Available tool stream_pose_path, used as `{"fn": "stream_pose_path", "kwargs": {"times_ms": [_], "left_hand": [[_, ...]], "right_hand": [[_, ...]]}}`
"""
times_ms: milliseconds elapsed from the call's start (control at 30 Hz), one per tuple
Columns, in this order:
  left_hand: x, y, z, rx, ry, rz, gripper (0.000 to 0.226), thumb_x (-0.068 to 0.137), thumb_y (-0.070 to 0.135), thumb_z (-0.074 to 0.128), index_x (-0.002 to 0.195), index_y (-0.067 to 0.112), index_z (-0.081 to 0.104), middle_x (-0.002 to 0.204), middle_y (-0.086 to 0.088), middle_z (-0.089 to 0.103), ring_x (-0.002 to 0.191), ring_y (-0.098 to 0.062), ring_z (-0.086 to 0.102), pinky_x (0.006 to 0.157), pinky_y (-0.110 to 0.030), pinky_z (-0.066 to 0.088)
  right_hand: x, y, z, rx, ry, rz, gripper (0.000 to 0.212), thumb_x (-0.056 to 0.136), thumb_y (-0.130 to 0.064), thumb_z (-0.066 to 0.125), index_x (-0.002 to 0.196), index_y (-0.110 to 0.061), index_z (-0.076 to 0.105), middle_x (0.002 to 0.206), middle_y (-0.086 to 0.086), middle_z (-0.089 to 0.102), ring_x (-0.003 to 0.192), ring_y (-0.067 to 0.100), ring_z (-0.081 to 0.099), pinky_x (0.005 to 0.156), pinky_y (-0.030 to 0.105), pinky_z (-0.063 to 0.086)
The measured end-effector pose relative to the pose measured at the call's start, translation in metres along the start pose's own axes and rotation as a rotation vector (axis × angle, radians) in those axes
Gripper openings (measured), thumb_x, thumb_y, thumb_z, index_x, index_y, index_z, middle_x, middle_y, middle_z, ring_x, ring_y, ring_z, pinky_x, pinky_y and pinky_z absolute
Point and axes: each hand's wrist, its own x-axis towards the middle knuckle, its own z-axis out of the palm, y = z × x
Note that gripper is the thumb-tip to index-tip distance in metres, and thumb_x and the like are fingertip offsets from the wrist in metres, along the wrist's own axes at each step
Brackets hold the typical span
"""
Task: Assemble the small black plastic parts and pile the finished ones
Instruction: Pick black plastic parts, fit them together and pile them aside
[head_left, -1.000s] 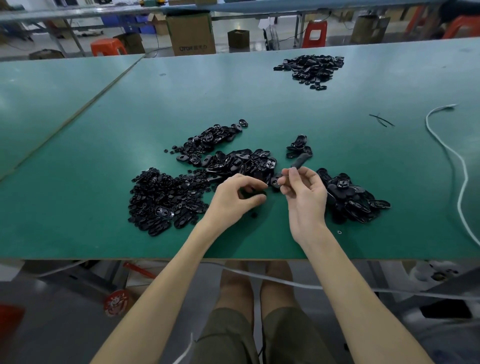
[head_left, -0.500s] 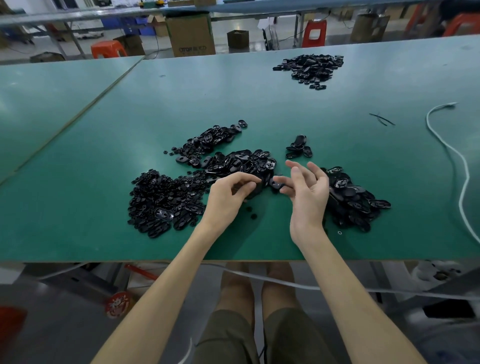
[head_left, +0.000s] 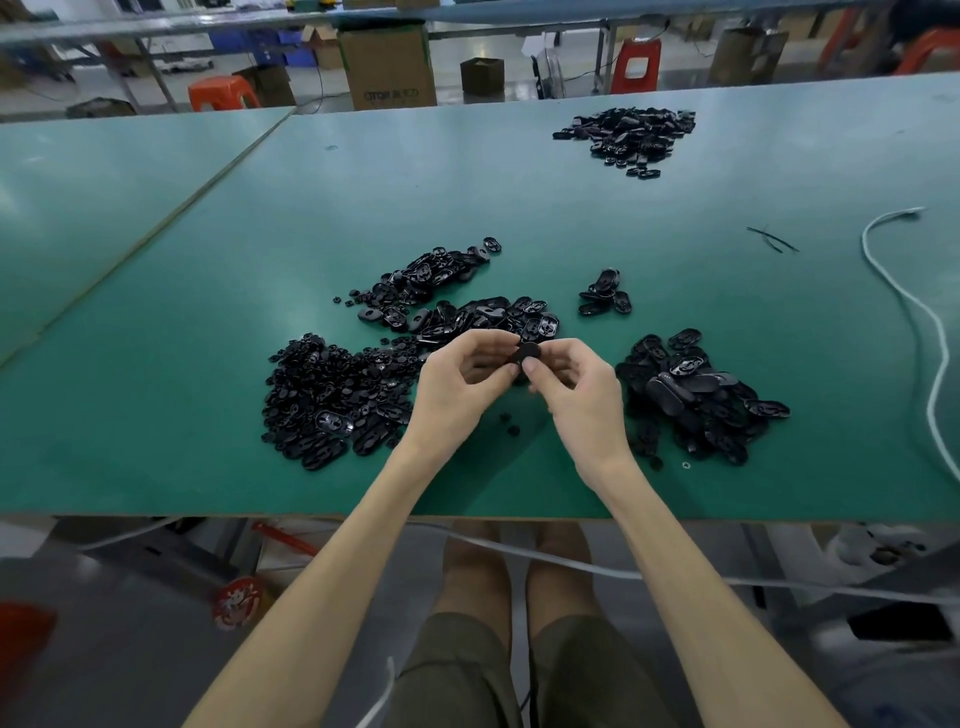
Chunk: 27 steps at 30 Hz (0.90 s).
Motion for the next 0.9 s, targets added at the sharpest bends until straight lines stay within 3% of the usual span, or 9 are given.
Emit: {"fn": "stream_pose_path", "kwargs": {"times_ms": [67,233,400,533,733,900], "left_hand": [[0.000,0.003,0.000,0.033,0.071,0.001,0.023,0.092,0.001,0.072,0.114,0.009,0.072,0.107,0.001,0.076,0.101,-0.014,0.073,0.090,-0.027,0.057],[0.002,0.020,-0.022,0.389,0.279,0.044,0.013,0.101,0.014,0.062,0.107,0.022,0.071,0.100,0.007,0.071,0.090,-0.011,0.066,0.077,-0.023,0.052],[0.010,0.022,-0.065,0.879,0.101,-0.131,0.009,0.099,0.016,0.066,0.103,0.015,0.074,0.102,-0.004,0.067,0.103,-0.026,0.060,0.092,-0.040,0.052],[0.001,0.016,-0.065,0.933,-0.002,-0.153,0.012,0.095,0.022,0.073,0.105,0.015,0.076,0.103,-0.007,0.064,0.105,-0.028,0.054,0.097,-0.040,0.046],[-0.001,0.010,-0.060,0.985,0.035,-0.091,0.013,0.096,0.023,0.071,0.104,0.014,0.077,0.102,-0.008,0.066,0.104,-0.027,0.054,0.096,-0.038,0.044],[-0.001,0.008,-0.060,0.998,0.071,-0.012,0.014,0.100,0.020,0.065,0.102,0.011,0.076,0.099,-0.007,0.066,0.100,-0.027,0.055,0.093,-0.037,0.044]], "right_hand": [[0.000,0.000,0.000,0.021,0.020,0.004,0.005,0.096,-0.017,0.073,0.099,-0.016,0.069,0.087,-0.001,0.075,0.075,0.013,0.071,0.070,0.029,0.051],[-0.001,0.001,-0.001,0.067,0.043,0.022,0.005,0.096,-0.018,0.072,0.095,-0.021,0.068,0.081,-0.004,0.075,0.079,0.012,0.072,0.073,0.032,0.054],[0.000,-0.001,-0.001,0.090,0.042,0.044,0.006,0.096,-0.017,0.071,0.095,-0.022,0.067,0.079,-0.012,0.074,0.078,0.010,0.073,0.073,0.032,0.052],[-0.001,-0.002,0.000,0.102,0.038,0.038,0.009,0.096,-0.013,0.070,0.098,-0.022,0.067,0.080,-0.009,0.075,0.071,0.010,0.072,0.069,0.030,0.050],[-0.001,-0.003,-0.002,0.094,0.011,0.025,0.025,0.096,-0.012,0.068,0.108,-0.034,0.069,0.082,-0.012,0.075,0.071,0.010,0.072,0.066,0.032,0.051],[-0.001,-0.003,-0.003,0.110,0.007,0.036,0.021,0.095,-0.011,0.069,0.106,-0.030,0.071,0.082,-0.008,0.075,0.071,0.012,0.072,0.064,0.029,0.050]]}}
